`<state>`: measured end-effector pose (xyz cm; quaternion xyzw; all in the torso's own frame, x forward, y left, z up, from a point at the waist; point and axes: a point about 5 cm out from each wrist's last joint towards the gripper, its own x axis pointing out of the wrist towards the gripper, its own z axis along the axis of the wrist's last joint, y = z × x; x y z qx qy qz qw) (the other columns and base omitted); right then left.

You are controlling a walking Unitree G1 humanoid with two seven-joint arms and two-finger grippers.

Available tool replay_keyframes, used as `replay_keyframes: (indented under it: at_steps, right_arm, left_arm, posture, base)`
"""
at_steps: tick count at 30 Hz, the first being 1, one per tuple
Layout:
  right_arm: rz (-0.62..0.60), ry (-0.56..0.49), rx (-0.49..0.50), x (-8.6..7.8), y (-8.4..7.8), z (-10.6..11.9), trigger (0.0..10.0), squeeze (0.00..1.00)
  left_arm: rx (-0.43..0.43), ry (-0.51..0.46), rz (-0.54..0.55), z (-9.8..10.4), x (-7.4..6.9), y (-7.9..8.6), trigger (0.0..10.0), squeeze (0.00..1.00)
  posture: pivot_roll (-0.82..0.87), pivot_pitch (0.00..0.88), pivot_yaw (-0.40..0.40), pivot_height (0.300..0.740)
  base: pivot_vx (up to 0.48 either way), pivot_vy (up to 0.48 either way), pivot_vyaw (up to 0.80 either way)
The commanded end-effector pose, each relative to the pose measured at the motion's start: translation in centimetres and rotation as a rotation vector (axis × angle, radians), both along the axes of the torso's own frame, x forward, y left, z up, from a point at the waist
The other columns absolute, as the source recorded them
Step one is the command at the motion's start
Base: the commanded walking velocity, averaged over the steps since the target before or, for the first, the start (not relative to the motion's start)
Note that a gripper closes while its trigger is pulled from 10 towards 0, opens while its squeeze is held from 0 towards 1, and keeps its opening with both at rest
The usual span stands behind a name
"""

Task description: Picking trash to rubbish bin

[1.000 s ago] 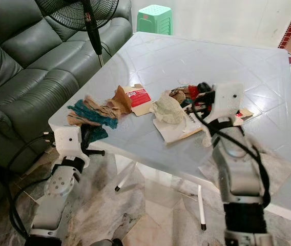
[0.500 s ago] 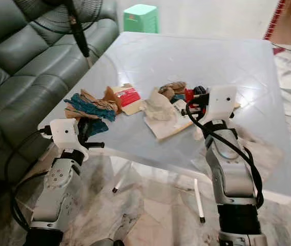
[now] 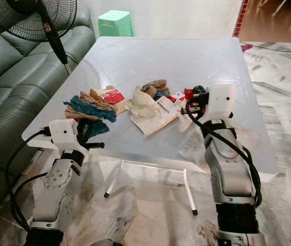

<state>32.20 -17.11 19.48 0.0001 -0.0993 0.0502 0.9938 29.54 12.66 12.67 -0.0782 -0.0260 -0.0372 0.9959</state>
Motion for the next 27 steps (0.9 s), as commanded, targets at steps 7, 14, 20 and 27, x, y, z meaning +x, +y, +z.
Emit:
replay_keyframes:
  at_steps: [7, 14, 20, 27]
  right_arm:
    - [0.007, -0.012, 0.007, 0.12, 0.28, 0.27, 0.0, 0.0]
    - [0.004, -0.014, 0.011, 0.24, 0.23, 0.3, 0.0, 0.0]
    - [0.002, -0.013, 0.015, 0.27, 0.29, 0.28, 0.0, 0.0]
    - [0.001, -0.013, 0.017, 0.36, 0.31, 0.27, 0.0, 0.0]
  left_arm:
    - [-0.02, 0.007, 0.005, 0.2, 0.09, 0.35, 0.0, 0.0]
    - [-0.023, 0.014, 0.001, 0.15, 0.06, 0.41, 0.0, 0.0]
    - [-0.024, 0.017, -0.002, 0.14, 0.08, 0.47, 0.0, 0.0]
    - [-0.025, 0.021, 0.001, 0.11, 0.13, 0.6, 0.0, 0.0]
  posture:
    - [-0.05, 0.037, 0.072, 0.74]
    - [-0.05, 0.038, 0.074, 0.74]
    - [-0.04, 0.039, 0.075, 0.74]
    - [-0.04, 0.039, 0.073, 0.74]
  base:
    - [0.0, 0.042, 0.0]
    - [0.0, 0.322, 0.0]
    - [0.0, 0.368, 0.0]
    - [0.0, 0.419, 0.0]
